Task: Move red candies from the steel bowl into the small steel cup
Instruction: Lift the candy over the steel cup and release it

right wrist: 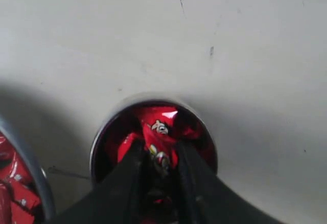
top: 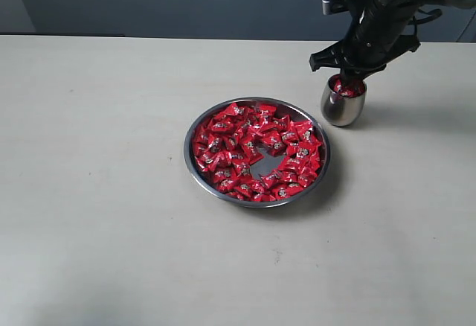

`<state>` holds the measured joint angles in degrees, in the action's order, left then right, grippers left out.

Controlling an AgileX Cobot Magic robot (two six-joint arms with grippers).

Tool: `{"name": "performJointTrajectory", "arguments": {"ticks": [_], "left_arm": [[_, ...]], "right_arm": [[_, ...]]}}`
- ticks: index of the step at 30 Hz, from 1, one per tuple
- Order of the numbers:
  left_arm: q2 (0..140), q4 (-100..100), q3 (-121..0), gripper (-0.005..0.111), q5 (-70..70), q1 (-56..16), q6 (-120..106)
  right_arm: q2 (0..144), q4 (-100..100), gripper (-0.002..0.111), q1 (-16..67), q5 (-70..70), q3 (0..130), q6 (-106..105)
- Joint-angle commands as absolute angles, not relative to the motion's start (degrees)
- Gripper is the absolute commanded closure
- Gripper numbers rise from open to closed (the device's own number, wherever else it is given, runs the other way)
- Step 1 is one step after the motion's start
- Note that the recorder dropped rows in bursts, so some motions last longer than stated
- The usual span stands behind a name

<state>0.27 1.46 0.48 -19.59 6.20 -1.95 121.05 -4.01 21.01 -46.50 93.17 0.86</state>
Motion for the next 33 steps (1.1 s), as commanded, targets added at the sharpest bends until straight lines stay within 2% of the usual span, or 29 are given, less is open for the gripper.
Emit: {"name": "performJointTrajectory", "arguments": {"ticks": [1,12,15,17,33], "left_arm": [[0.0,1.55,0.0,0.106,-19.14,6.18,-1.68],[0.0,1.55,0.0,0.106,-19.14,6.18,-1.68],[0.0,1.55,0.0,0.106,-19.14,6.18,-1.68],[0.0,1.55,0.0,0.106,-19.14,6.18,-1.68],[0.0,1.55,0.0,0.106,-19.14,6.18,-1.68]], "right_arm": [[121.07,-4.72,0.109,20.66,-45.75,93.45,0.45],[121.07,-4.59,0.108,20.66,-46.69,93.45,0.0],[121.07,-4.47,0.086,20.66,-46.69,93.45,0.0],[121.07,-4.47,0.078,20.66,-46.57,93.45,0.0],[121.07,-4.47,0.078,20.66,-44.83,93.45,0.0]]}}
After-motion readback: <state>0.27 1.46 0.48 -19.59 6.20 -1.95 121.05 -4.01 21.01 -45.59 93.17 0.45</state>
